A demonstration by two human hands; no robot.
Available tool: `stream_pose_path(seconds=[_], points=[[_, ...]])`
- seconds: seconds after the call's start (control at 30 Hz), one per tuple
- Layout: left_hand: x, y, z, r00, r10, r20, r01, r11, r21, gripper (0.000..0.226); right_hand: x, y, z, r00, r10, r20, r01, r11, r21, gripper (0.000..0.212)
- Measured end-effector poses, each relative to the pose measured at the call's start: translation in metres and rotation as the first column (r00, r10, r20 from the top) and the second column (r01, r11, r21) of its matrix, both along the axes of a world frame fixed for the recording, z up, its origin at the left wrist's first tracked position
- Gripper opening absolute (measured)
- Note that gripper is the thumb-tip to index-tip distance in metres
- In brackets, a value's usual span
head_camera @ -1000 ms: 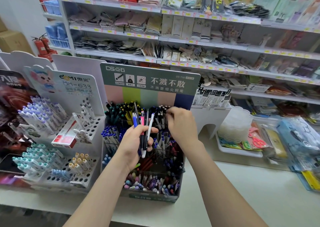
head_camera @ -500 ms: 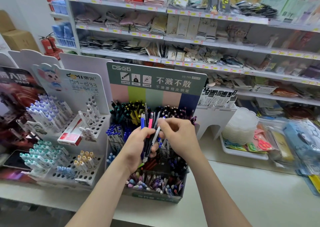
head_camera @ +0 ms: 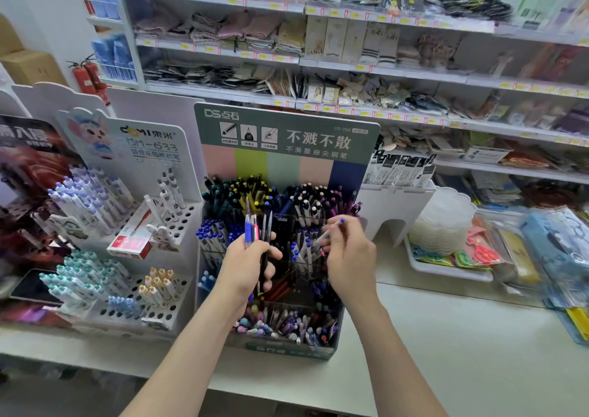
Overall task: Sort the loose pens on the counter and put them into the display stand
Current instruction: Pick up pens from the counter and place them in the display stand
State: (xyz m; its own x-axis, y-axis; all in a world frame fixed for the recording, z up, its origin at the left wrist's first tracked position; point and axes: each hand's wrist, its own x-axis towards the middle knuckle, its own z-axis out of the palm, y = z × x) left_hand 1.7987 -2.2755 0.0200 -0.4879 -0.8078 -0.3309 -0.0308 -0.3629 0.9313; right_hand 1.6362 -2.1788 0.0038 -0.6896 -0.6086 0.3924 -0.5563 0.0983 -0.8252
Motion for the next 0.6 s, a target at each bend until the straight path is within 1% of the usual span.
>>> stream_pose_path(seconds=[0.03, 0.07, 0.1, 0.13, 0.17, 0.23, 0.27, 0.3, 0.37, 0.43, 0.47, 0.5, 0.57, 0.6], points=[[0.000, 0.002, -0.002, 1.000, -0.004, 0.001, 0.004, 1.000, 0.020, 0.024, 0.000, -0.001, -0.008, 0.995, 0.082, -0.055, -0.077, 0.992, 0.099, 0.011], [0.001, 0.004, -0.003, 1.000, -0.014, -0.008, 0.014, 0.999, 0.035, 0.021, 0.000, -0.003, -0.015, 0.983, 0.140, -0.121, -0.117, 0.977, 0.178, 0.014], [0.002, 0.006, -0.002, 0.999, -0.027, -0.027, 0.028, 0.999, 0.047, 0.016, -0.001, -0.004, -0.021, 0.966, 0.160, -0.202, -0.112, 0.967, 0.228, 0.019], [0.003, 0.008, -0.002, 0.998, -0.049, -0.050, 0.052, 0.997, 0.061, 0.012, -0.003, -0.005, -0.026, 0.946, 0.137, -0.294, -0.061, 0.965, 0.254, 0.023], [0.005, 0.009, -0.001, 0.995, -0.075, -0.069, 0.080, 0.994, 0.071, 0.011, -0.004, -0.005, -0.029, 0.919, 0.080, -0.386, 0.026, 0.965, 0.260, 0.025], [0.007, 0.011, 0.001, 0.987, -0.133, -0.090, 0.139, 0.988, 0.071, 0.013, -0.005, -0.004, -0.032, 0.853, -0.031, -0.521, 0.188, 0.949, 0.252, 0.024], [0.008, 0.012, 0.002, 0.984, -0.156, -0.091, 0.163, 0.984, 0.069, 0.016, -0.004, -0.005, -0.035, 0.824, -0.040, -0.566, 0.212, 0.946, 0.243, 0.022], [0.009, 0.013, 0.003, 0.981, -0.173, -0.090, 0.179, 0.981, 0.075, 0.023, -0.003, -0.004, -0.039, 0.814, -0.016, -0.581, 0.200, 0.947, 0.253, 0.019], [0.008, 0.018, 0.007, 0.975, -0.202, -0.088, 0.211, 0.972, 0.104, 0.042, 0.001, -0.004, -0.044, 0.848, 0.042, -0.528, 0.140, 0.944, 0.300, 0.021], [0.008, 0.022, 0.011, 0.970, -0.223, -0.100, 0.235, 0.962, 0.136, 0.058, 0.006, -0.003, -0.039, 0.894, 0.038, -0.446, 0.126, 0.935, 0.332, 0.032], [0.009, 0.023, 0.012, 0.966, -0.233, -0.111, 0.248, 0.957, 0.148, 0.066, 0.009, -0.002, -0.033, 0.915, 0.010, -0.403, 0.124, 0.944, 0.304, 0.038], [0.009, 0.023, 0.013, 0.960, -0.251, -0.124, 0.269, 0.950, 0.157, 0.074, 0.014, 0.000, -0.026, 0.941, -0.024, -0.338, 0.110, 0.965, 0.237, 0.040], [0.010, 0.026, 0.017, 0.942, -0.309, -0.129, 0.328, 0.929, 0.170, 0.087, 0.027, 0.005, -0.007, 0.992, -0.029, -0.126, 0.039, 0.996, 0.083, 0.034], [0.011, 0.027, 0.020, 0.932, -0.343, -0.119, 0.359, 0.918, 0.170, 0.088, 0.033, 0.007, 0.001, 1.000, 0.025, 0.002, -0.025, 0.999, 0.042, 0.031]])
